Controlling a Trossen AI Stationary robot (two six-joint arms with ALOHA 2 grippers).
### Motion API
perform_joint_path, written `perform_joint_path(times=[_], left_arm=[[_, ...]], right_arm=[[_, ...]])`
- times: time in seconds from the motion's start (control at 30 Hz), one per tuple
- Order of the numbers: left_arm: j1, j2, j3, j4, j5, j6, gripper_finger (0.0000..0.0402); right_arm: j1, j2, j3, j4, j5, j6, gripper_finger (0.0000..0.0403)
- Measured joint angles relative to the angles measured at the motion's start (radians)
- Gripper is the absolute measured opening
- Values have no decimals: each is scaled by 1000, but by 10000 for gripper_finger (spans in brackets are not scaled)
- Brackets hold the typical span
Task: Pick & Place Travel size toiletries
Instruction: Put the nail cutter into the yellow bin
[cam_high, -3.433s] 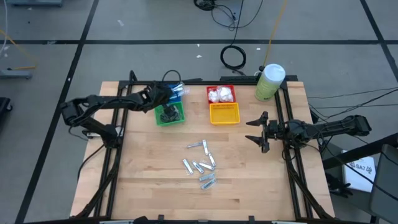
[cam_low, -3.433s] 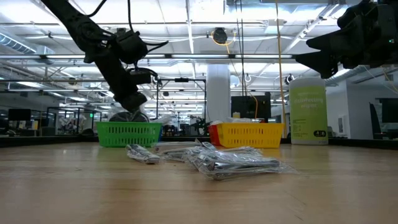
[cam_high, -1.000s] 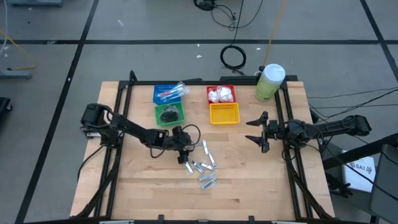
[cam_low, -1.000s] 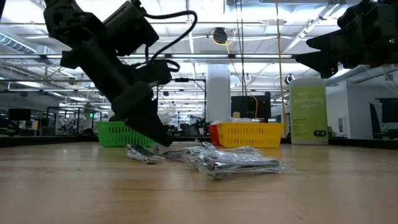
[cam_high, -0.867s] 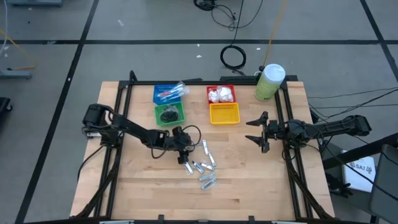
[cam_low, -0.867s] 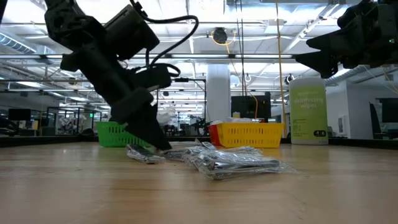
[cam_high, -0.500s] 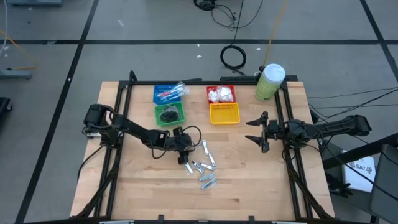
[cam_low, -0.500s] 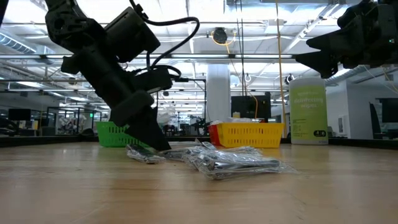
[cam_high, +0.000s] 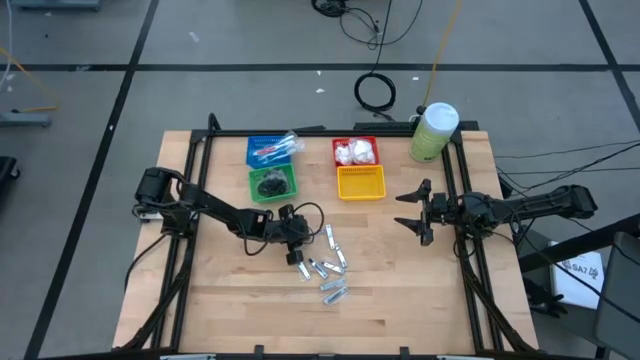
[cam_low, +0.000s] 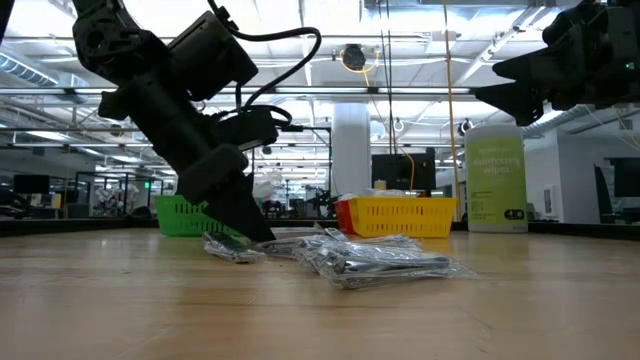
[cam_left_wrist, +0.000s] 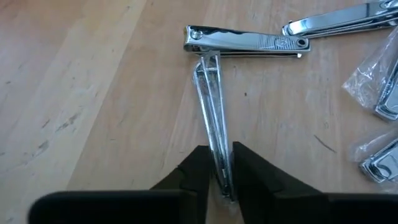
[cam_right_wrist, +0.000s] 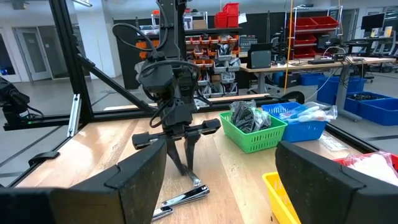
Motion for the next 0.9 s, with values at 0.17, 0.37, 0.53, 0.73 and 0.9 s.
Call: perform_joint_path(times=[0.17, 0.37, 0.53, 0.73, 0.9], left_arm=[[1, 0, 0, 7, -7, 7, 18], [1, -12, -3, 25, -7, 27, 19], [-9, -93, -3, 19, -3, 67, 8], [-23, -237, -3, 39, -1, 141, 13], [-25, -322, -2, 135, 0, 235, 12]], right_arm=[[0, 0, 0, 0, 0, 0, 290], [0, 0, 0, 0, 0, 0, 290], [1, 0, 0, 37, 0, 1, 290], [1, 0, 0, 183, -1, 159, 290], [1, 0, 0, 258, -1, 202, 290]])
